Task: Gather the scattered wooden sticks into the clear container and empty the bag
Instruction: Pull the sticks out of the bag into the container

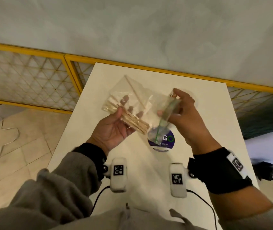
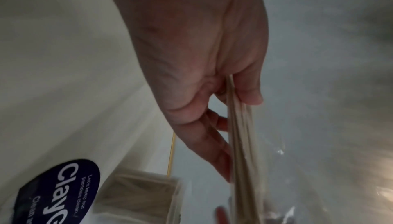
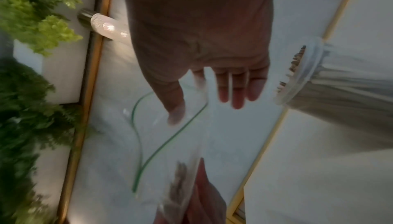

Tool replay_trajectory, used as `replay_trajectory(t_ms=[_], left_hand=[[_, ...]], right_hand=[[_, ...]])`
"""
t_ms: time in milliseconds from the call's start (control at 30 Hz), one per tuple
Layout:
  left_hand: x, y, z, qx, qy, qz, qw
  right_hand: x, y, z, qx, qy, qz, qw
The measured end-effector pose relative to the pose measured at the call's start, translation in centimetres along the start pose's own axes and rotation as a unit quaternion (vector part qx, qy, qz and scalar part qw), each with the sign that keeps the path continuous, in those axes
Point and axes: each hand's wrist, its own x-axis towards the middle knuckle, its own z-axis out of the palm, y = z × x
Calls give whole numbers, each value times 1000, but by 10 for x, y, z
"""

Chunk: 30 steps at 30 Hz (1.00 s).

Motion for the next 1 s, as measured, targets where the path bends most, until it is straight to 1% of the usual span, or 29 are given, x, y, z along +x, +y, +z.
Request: replay_trajectory(t_ms=[33, 100, 133, 167, 233, 267, 300, 367, 400, 467, 533, 567, 633, 700, 767, 833, 900, 1000], left_hand=[[0, -4, 2, 14, -8, -13, 1000], [0, -11, 3, 36, -8, -24, 999], [-1, -15, 4, 39, -6, -26, 999], [-2, -18, 3, 35, -5, -24, 999], [-6, -21, 3, 17, -9, -14, 1000], [-7, -21, 3, 5, -10, -5, 1000], [-9, -18, 4, -7, -14, 7, 1000], [-12, -12, 6, -20, -24, 31, 999], [-13, -9, 7, -18, -28, 36, 999], [-18, -5, 9, 5, -39, 34, 999], [-24, -3, 14, 49, -54, 13, 997], [-26, -2, 18, 74, -59, 0, 995], [-31, 2, 28, 141, -59, -30, 988], [-33, 6, 41, 226, -52, -56, 971], [-32, 6, 53, 308, -33, -81, 947], [-29, 2, 61, 374, 5, -99, 922], [-28, -4, 66, 424, 39, -113, 898], [-28, -12, 71, 467, 58, -110, 875]], right_hand=[[-5, -9, 1, -1, 24, -46, 999], [-12, -28, 1, -15, 81, -158, 984], [-16, -35, 0, -22, 88, -206, 974], [-18, -39, -1, -31, 78, -230, 970], [-26, -43, -6, -78, 62, -233, 967], [-31, -41, -9, -108, 76, -231, 964], [-38, -40, -14, -130, 108, -243, 955], [-55, -39, -22, -145, 176, -298, 927], [-63, -37, -24, -148, 183, -316, 919], [-76, -33, -20, -155, 136, -321, 924], [-82, -28, -11, -166, 88, -305, 934], [-83, -26, -6, -163, 68, -275, 945], [-83, -26, 2, -141, 21, -156, 977], [-78, -22, 6, -119, -30, -49, 991], [-71, -12, 9, -59, -98, 17, 993], [-68, 1, 12, 27, -153, 70, 985], [-68, 16, 16, 74, -182, 105, 975], [-70, 26, 20, 107, -201, 142, 963]])
